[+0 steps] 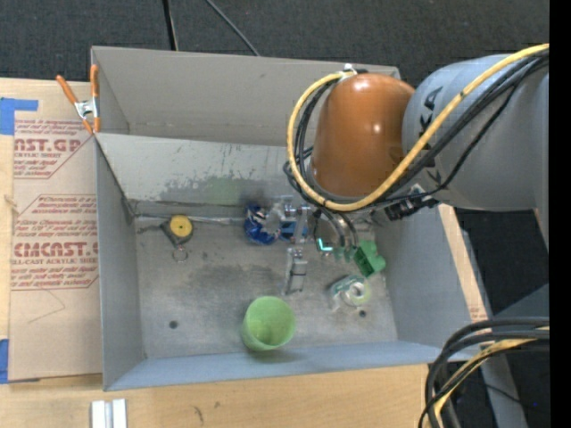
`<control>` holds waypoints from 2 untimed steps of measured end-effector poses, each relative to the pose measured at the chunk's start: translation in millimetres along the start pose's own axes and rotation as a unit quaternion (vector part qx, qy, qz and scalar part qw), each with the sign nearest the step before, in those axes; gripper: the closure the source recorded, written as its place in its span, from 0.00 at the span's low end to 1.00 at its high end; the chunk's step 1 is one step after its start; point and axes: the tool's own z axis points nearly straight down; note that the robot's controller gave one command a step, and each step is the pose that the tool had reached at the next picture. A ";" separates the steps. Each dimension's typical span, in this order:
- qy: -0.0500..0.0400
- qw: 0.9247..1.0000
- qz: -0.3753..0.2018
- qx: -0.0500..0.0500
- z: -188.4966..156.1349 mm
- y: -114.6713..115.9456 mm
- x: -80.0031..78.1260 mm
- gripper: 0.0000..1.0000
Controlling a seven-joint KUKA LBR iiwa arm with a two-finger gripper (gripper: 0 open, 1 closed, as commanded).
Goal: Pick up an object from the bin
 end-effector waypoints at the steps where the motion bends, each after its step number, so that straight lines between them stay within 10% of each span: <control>1: -0.001 1.000 -0.023 0.000 126.3 -7.0 50.5 0.00; 2: -0.002 1.000 -0.023 0.000 122.7 -6.9 49.1 1.00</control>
Offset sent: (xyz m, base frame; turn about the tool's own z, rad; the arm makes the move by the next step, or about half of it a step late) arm -0.0494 -0.0073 -0.1220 -0.0472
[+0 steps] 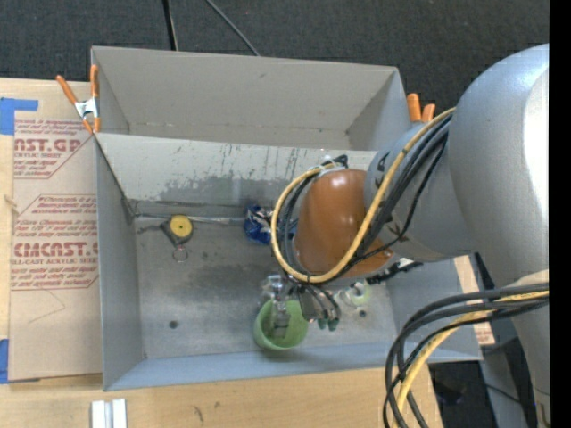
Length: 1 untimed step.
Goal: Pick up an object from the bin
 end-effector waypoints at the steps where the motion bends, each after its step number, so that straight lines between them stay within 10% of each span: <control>1: -0.008 1.000 -0.028 0.000 -189.4 -2.3 -59.1 1.00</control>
Offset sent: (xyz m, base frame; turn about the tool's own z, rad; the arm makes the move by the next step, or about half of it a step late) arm 0.0568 -0.0005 0.1845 -0.0556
